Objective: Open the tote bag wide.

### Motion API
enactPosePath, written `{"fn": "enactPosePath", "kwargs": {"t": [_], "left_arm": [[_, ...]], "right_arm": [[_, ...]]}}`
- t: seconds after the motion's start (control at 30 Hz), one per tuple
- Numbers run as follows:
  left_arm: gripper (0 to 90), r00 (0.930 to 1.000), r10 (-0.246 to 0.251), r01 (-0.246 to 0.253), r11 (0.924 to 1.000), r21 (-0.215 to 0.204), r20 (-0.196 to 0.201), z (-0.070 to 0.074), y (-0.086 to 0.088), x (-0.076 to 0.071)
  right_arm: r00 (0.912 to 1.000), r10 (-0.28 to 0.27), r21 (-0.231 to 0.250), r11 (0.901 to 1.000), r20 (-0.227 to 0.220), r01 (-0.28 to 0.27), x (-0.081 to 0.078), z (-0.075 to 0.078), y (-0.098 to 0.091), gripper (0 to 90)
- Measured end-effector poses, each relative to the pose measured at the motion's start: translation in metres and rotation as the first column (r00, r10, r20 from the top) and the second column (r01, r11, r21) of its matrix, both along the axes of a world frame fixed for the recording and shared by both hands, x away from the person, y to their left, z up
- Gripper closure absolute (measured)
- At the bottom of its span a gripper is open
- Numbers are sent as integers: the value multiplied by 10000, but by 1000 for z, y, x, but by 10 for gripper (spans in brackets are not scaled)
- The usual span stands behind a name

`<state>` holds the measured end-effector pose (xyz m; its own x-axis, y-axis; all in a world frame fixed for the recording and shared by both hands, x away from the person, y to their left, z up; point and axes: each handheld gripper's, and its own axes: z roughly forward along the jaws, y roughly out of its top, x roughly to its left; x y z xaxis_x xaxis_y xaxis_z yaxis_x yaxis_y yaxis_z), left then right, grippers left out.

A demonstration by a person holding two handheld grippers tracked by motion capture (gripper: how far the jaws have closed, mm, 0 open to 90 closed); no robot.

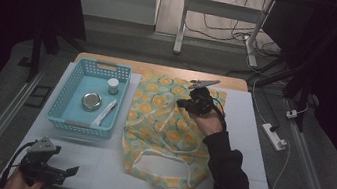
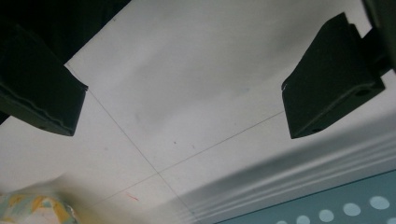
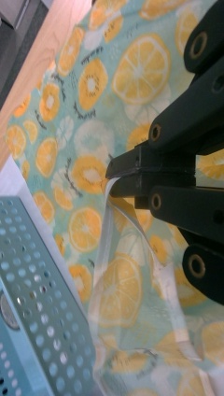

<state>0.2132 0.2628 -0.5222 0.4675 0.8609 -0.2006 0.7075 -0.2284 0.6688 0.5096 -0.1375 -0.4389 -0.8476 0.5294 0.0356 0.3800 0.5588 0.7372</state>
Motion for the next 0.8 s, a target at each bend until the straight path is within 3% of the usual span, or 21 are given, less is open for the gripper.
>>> {"fn": "enactPosePath", "kwargs": {"t": [0.17,0.33,0.4,0.6,0.73,0.8], "left_arm": [[0,10000,4,-4,10000,-37,-25,0,0,0],[0,9999,-34,34,10000,-75,-96,-1,1,1],[0,9999,-50,49,9999,-88,-95,-1,1,1],[0,9999,-58,57,9999,-115,-125,-1,1,1],[0,9999,-54,52,9999,-117,-139,-1,1,1],[0,9999,-57,56,9999,-104,-128,-1,1,1]], "right_arm": [[9998,-192,-73,9998,14,192,12,-5,2,900],[9994,-339,-420,9985,-34,337,25,-22,4,900],[9989,-430,-619,9972,-166,419,32,-37,4,900],[9974,-560,-1031,9934,-450,511,36,-63,3,898],[9963,-556,-1191,9917,-659,474,34,-72,3,799],[9968,-600,-1197,9914,-536,533,33,-68,3,711]]}}
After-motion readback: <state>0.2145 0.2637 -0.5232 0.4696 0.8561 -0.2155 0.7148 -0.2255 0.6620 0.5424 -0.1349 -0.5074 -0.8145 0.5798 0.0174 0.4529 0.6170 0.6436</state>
